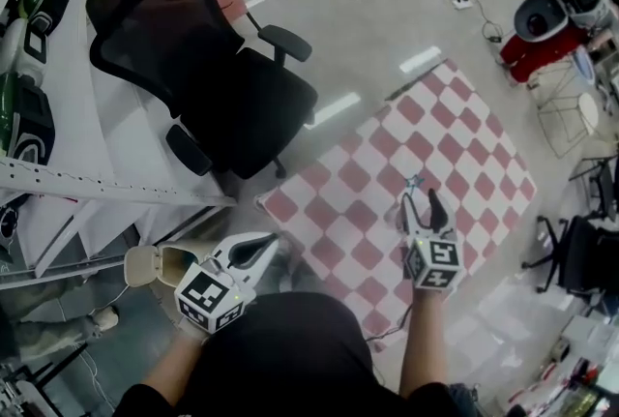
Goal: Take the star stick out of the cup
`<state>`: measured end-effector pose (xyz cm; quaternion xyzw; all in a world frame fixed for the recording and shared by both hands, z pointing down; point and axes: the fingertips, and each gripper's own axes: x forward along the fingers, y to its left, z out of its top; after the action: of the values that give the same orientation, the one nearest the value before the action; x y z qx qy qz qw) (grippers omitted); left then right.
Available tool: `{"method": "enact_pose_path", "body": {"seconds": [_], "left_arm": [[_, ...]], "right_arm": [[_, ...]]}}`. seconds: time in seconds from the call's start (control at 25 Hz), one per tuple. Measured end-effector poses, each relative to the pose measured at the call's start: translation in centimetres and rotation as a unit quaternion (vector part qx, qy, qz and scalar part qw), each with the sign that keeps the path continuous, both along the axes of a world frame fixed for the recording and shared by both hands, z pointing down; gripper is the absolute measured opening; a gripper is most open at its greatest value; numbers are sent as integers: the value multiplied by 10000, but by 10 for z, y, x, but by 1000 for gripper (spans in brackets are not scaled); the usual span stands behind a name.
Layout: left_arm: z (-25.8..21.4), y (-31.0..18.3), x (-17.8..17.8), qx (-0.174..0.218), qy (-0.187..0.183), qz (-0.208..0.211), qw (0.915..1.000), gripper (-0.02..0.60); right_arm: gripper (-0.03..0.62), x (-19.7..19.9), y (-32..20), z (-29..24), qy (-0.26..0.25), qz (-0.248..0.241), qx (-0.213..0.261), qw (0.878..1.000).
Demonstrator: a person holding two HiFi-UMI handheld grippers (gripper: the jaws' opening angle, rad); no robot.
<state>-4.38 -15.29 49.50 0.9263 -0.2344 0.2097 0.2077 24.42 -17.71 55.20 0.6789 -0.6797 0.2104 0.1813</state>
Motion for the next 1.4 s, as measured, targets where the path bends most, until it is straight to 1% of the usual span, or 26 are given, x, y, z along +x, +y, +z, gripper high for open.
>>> {"method": "enact_pose_path", "body": {"seconds": [0.28, 0.56, 0.72, 1.04, 1.4], "left_arm": [[5, 5, -13, -89, -105, -408, 9991, 40], [8, 12, -23, -147, -116, -681, 9975, 40], [9, 14, -26, -167, -111, -794, 9966, 40], [7, 15, -31, -136, -60, -853, 9962, 40], [2, 14, -29, -64, 69, -598, 9982, 40]], "right_arm": [[235, -2, -19, 16, 97, -298, -223, 9993], [231, 2, -32, 24, 264, -275, -283, 9989], [187, 2, -34, 27, 334, -312, -320, 9984], [152, -3, -33, 25, 355, -345, -324, 9982], [123, -11, -24, -3, 441, -301, -72, 9985]]}}
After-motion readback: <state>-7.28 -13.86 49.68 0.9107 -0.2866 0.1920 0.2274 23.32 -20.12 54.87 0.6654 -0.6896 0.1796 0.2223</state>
